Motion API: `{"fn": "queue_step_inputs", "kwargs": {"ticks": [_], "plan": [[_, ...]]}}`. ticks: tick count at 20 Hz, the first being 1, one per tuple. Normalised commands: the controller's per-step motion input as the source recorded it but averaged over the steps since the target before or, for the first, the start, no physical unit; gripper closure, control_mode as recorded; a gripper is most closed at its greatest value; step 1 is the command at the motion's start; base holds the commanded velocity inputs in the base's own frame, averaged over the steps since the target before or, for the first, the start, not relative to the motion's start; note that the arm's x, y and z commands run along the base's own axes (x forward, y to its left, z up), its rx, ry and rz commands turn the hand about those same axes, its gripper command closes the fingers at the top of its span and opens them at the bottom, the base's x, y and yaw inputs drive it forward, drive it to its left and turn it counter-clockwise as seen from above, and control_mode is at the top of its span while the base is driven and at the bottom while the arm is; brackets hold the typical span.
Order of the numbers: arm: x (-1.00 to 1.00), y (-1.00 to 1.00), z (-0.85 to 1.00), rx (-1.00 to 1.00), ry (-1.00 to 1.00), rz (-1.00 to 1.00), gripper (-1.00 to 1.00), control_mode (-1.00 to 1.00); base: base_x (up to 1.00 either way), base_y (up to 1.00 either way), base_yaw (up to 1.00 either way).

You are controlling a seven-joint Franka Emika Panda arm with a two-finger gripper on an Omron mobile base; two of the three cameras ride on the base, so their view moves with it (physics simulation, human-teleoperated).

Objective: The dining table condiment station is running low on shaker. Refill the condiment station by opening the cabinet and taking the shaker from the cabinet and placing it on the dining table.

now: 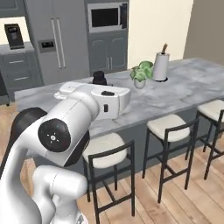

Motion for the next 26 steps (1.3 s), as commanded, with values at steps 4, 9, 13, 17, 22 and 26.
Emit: {"fn": "queue_step_inputs", "kwargs": {"ticks": [4,9,13,17,22,26], "plan": [[0.00,0.00,0.00,0.00,0.00,0.00,1.00,1.00,0.00,-0.82,0.55],[0.00,0.00,0.00,0.00,0.00,0.00,1.00,1.00,0.11,-0.66,0.50],[0.00,0.00,0.00,0.00,0.00,0.00,1.00,1.00,0.32,-0.46,0.49],[0.00,0.00,0.00,0.00,0.00,0.00,1.00,1.00,0.08,-0.61,0.44],[0.00,0.00,0.00,0.00,0.00,0.00,1.00,1.00,0.12,-0.65,0.43],[0.00,0.00,0.00,0.00,0.00,0.00,1.00,1.00,0.45,-0.38,0.42]]}}
